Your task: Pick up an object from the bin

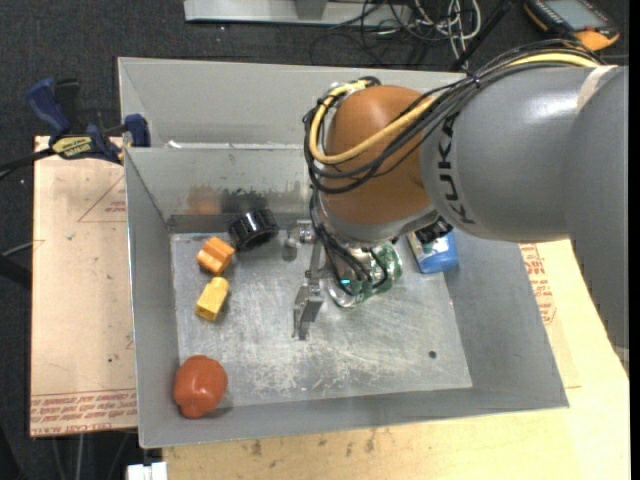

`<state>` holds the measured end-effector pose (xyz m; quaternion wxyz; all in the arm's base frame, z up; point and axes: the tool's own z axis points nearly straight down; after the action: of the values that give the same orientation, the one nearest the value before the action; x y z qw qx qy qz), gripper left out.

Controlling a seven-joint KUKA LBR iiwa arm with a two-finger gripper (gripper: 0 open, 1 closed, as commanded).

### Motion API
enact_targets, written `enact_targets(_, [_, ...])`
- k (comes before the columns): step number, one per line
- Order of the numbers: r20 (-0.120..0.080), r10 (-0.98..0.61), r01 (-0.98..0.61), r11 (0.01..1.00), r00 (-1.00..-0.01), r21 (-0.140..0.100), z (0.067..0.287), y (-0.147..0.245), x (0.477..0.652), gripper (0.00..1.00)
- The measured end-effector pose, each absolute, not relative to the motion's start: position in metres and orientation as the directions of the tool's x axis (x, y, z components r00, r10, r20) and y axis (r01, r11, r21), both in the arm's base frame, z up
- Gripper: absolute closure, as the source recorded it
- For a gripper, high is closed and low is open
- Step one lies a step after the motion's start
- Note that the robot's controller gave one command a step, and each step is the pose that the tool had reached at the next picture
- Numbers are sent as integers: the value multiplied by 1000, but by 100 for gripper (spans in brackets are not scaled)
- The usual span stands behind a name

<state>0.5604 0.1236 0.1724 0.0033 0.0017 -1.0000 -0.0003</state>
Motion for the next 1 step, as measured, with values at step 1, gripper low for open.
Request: enact_targets(1, [-1,-1,-1,1000,-1000,1,177,123,562,0])
